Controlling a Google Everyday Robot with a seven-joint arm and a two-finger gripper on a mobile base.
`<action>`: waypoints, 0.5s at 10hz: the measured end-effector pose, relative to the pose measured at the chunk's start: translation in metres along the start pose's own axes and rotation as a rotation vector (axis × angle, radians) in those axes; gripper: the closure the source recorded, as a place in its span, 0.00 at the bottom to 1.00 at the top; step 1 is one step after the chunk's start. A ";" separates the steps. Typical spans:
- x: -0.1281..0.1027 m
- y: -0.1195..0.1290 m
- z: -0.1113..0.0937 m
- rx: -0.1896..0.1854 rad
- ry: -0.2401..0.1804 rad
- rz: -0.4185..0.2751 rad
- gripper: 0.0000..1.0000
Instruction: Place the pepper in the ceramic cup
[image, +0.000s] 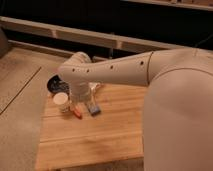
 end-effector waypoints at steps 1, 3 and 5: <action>-0.011 0.003 -0.005 -0.012 -0.042 -0.023 0.35; -0.027 0.013 -0.014 -0.034 -0.129 -0.093 0.35; -0.028 0.013 -0.015 -0.035 -0.137 -0.099 0.35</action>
